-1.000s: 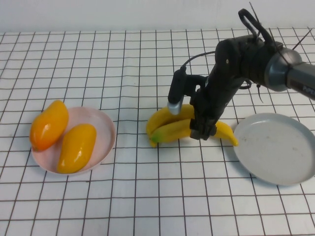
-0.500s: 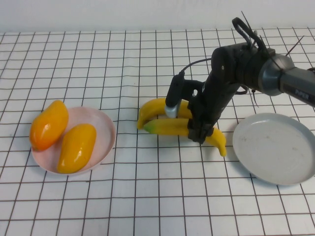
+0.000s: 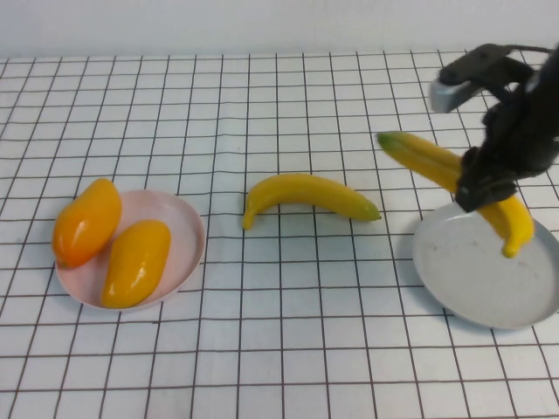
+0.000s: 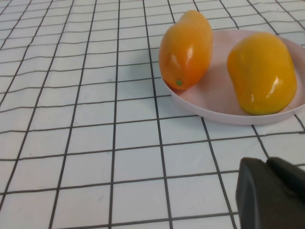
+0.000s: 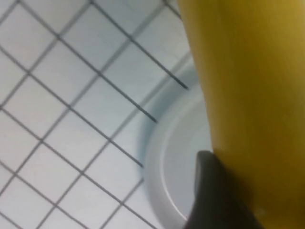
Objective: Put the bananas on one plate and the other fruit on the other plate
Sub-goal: Put another type of fruit in the right plate
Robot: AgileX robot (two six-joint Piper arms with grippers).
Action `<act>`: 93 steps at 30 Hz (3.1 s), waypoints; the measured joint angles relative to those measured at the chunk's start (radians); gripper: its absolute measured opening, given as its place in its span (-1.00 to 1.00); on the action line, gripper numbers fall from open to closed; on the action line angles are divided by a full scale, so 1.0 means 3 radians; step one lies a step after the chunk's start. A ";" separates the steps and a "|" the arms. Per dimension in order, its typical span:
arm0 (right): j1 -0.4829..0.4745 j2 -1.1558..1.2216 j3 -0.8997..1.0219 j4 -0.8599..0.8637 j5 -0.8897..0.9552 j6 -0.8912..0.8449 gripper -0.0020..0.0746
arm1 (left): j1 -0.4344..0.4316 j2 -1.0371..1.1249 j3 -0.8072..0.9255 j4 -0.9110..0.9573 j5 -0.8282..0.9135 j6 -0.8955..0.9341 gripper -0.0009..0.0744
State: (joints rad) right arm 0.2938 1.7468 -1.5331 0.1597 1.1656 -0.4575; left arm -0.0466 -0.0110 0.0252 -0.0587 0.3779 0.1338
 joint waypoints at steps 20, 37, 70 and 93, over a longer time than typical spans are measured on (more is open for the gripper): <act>-0.0508 -0.0002 0.1232 -0.0631 -0.1218 0.0955 -0.12 | 0.0000 0.0000 0.0000 0.0000 0.0000 0.0000 -0.99; -0.0508 -0.0129 0.1232 -0.0574 -0.1167 0.0976 0.04 | 0.0000 0.0000 0.0000 0.0000 0.0000 0.0000 -0.98; 0.0384 0.0329 -0.0368 0.0844 -0.0958 -0.1263 0.33 | 0.0000 0.0000 0.0000 0.0000 0.0000 0.0000 -0.99; 0.0452 0.2090 -0.1918 0.0179 -0.0306 -0.1003 -0.16 | 0.0000 0.0000 0.0000 0.0000 0.0000 0.0000 -0.99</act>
State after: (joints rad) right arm 0.4293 2.3739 -2.1085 0.2134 1.0739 -0.7584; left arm -0.0466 -0.0110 0.0252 -0.0587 0.3779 0.1338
